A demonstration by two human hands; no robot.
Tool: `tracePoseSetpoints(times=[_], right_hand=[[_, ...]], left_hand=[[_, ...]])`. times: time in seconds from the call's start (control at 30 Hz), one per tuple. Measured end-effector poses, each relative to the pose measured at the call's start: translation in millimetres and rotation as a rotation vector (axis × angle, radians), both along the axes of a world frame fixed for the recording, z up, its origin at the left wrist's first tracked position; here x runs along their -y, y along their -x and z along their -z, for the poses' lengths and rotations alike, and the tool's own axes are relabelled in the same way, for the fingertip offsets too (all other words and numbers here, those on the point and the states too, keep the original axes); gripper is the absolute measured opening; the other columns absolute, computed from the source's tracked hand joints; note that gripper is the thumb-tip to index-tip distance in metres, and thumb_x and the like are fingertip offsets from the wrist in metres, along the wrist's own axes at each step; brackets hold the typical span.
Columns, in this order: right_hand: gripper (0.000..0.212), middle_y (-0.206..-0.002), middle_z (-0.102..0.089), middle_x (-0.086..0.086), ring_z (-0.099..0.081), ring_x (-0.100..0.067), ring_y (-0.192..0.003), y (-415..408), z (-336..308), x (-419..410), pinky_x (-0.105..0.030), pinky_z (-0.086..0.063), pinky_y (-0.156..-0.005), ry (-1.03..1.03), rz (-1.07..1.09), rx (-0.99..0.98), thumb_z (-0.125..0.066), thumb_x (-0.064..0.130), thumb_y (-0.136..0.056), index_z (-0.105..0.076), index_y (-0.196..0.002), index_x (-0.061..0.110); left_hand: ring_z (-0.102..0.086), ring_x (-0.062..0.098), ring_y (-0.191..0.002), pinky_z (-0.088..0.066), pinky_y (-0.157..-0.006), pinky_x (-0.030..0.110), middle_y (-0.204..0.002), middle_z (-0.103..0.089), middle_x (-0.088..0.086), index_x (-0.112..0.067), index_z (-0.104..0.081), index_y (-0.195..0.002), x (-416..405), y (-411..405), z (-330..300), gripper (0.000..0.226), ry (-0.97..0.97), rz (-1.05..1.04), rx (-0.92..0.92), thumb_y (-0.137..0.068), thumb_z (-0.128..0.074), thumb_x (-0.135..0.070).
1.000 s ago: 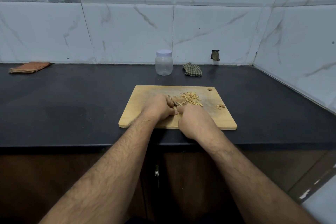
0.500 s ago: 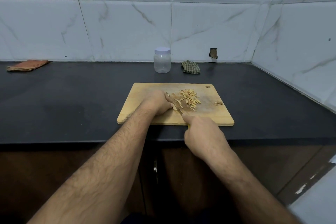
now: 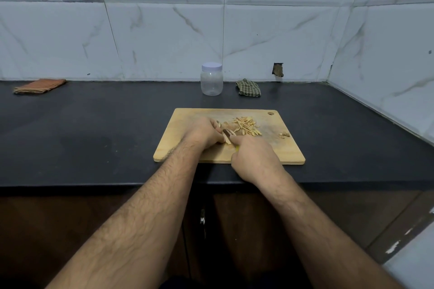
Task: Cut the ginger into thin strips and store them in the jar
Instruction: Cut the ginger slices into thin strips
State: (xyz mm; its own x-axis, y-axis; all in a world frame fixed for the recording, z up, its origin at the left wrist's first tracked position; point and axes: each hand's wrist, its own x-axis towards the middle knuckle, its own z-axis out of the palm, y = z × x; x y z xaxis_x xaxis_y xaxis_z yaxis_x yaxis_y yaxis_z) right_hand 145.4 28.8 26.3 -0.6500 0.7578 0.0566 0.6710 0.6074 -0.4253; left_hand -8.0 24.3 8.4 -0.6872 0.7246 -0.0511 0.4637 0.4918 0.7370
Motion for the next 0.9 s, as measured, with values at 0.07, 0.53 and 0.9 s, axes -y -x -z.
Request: tracePoseSetpoints(times=[0.07, 0.53, 0.9], right_hand=[[0.058, -0.13, -0.061, -0.004, -0.055, -0.024, -0.118, 3, 0, -1, -0.034, -0.049, -0.091, -0.007, -0.002, 0.009, -0.049, 0.008, -0.091, -0.05, -0.143, 0.033], [0.056, -0.131, -0.06, -0.005, -0.054, -0.025, -0.119, 8, -1, -2, -0.035, -0.049, -0.093, -0.011, -0.009, 0.062, -0.047, 0.008, -0.093, -0.049, -0.144, 0.032], [0.055, -0.108, -0.061, -0.005, -0.058, -0.026, -0.102, -26, 14, 20, -0.035, -0.05, -0.074, -0.068, -0.018, 0.087, -0.045, 0.005, -0.09, -0.049, -0.138, 0.031]], left_hand=[[-0.05, 0.012, -0.056, -0.04, -0.054, 0.023, -0.074, -0.065, -0.004, -0.023, -0.065, -0.076, 0, 0, -1, 0.015, 0.004, -0.002, 0.017, -0.076, -0.078, -0.015], [-0.049, 0.017, -0.059, -0.044, -0.059, 0.026, -0.07, -0.064, 0.0, -0.021, -0.067, -0.076, -5, 4, 0, 0.014, 0.015, 0.009, 0.092, -0.075, -0.078, -0.014], [-0.05, 0.014, -0.055, -0.046, -0.058, 0.026, -0.061, -0.062, -0.003, -0.019, -0.067, -0.068, -6, 3, 0, 0.016, 0.003, -0.024, 0.096, -0.074, -0.079, -0.012]])
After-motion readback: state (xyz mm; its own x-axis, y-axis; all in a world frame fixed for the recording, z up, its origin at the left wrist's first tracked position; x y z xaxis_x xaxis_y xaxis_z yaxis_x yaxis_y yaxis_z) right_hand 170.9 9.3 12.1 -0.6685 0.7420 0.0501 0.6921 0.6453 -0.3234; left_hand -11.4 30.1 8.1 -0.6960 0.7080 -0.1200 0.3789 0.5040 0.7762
